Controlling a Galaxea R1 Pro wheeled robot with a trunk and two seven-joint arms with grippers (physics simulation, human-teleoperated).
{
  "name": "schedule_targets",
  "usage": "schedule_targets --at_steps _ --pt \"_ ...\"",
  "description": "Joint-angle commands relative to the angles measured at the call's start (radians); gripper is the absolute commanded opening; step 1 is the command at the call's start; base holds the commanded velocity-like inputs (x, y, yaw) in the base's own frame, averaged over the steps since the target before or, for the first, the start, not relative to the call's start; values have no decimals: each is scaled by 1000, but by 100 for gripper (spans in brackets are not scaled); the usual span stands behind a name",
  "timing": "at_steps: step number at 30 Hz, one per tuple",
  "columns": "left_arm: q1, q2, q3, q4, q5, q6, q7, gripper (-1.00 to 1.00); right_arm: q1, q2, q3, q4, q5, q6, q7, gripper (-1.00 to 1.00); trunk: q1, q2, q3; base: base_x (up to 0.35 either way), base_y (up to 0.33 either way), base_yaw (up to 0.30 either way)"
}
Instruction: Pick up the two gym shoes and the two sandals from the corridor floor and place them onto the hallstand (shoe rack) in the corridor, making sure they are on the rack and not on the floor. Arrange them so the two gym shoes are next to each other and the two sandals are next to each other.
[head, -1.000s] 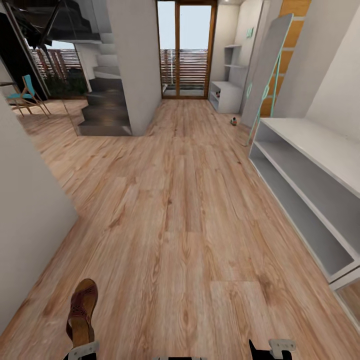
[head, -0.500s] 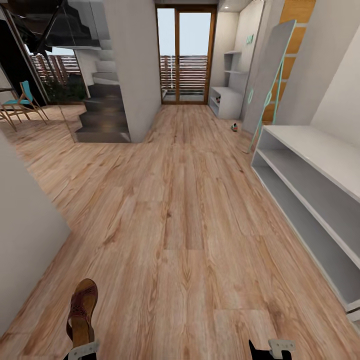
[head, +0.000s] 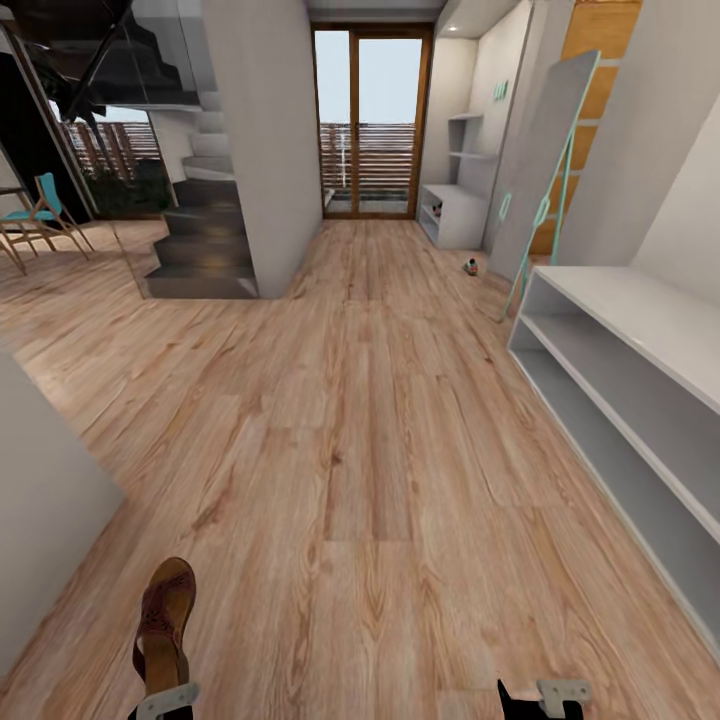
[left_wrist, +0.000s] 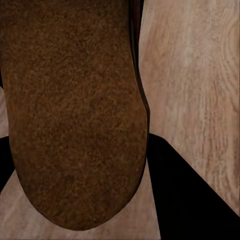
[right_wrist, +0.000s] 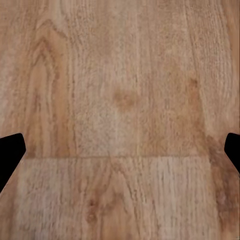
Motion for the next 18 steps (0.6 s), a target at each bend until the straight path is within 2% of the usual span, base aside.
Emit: schedule_targets --at_steps 1,18 --pt "-1 0 9 0 -13 -3 -4 -100 -1 0 6 1 -11 -3 6 100 0 0 1 339 0 0" --pt "-1 -1 9 0 -13 -3 -3 -100 -1 0 6 1 -11 -2 6 100 0 0 27 339 0 0"
